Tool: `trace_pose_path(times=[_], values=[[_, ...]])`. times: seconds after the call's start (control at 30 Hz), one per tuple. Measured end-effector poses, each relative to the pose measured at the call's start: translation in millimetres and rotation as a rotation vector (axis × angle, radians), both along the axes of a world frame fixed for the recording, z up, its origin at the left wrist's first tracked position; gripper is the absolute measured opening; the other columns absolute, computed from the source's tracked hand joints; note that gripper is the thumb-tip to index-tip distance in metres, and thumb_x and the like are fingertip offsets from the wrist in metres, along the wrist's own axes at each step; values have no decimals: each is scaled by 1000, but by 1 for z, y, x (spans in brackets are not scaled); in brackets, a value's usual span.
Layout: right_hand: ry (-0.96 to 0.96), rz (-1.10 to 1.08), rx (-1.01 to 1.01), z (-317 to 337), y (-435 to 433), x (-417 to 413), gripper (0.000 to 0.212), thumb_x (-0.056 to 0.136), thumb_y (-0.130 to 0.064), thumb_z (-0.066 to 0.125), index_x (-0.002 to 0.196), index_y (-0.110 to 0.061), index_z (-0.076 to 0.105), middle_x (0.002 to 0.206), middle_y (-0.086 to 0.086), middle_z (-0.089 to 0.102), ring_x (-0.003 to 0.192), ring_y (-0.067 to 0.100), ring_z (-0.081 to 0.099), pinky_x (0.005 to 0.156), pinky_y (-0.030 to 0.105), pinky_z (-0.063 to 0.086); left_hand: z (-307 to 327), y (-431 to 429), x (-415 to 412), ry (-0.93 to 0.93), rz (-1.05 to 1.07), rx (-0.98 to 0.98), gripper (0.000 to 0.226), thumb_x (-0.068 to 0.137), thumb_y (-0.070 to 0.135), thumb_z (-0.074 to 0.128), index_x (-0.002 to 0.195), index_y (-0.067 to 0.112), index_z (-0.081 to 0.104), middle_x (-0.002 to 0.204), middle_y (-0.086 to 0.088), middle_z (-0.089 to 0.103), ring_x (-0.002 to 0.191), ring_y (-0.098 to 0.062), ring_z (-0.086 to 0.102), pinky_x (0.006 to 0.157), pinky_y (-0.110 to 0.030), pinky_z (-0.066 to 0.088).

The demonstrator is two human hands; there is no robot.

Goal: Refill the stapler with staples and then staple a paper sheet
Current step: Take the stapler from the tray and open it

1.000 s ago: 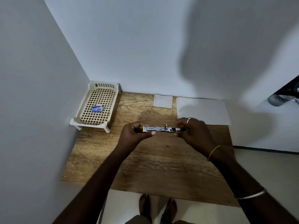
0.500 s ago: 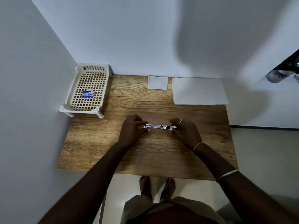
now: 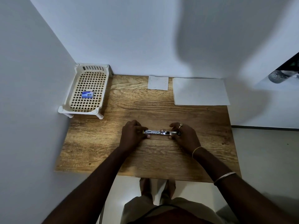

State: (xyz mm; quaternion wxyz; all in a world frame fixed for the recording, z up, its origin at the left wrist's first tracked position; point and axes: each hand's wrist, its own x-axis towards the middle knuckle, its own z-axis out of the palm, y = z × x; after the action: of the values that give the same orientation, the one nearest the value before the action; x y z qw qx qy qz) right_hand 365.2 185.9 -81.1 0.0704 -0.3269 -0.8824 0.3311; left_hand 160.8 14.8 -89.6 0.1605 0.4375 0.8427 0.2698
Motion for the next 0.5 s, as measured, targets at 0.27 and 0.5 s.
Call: trace_pose_path(times=[0.27, 0.5], values=[[-1, -18, -8, -4, 1, 1, 46, 74, -32, 85, 116, -29, 67, 96, -8, 72, 89, 8, 60, 76, 24, 42, -3, -3, 0, 0, -23, 39, 40, 72, 46, 87, 107, 30, 80, 84, 12, 52, 83, -11, 50, 67, -29, 35], [-16, -15, -12, -1, 1, 5, 54, 73, -32, 87, 123, -24, 66, 105, -3, 69, 102, 14, 61, 83, 24, 42, -8, -3, -2, 28, -36, 10, 53, 71, 56, 83, 118, 31, 75, 91, 10, 54, 87, -13, 52, 68, -28, 37]])
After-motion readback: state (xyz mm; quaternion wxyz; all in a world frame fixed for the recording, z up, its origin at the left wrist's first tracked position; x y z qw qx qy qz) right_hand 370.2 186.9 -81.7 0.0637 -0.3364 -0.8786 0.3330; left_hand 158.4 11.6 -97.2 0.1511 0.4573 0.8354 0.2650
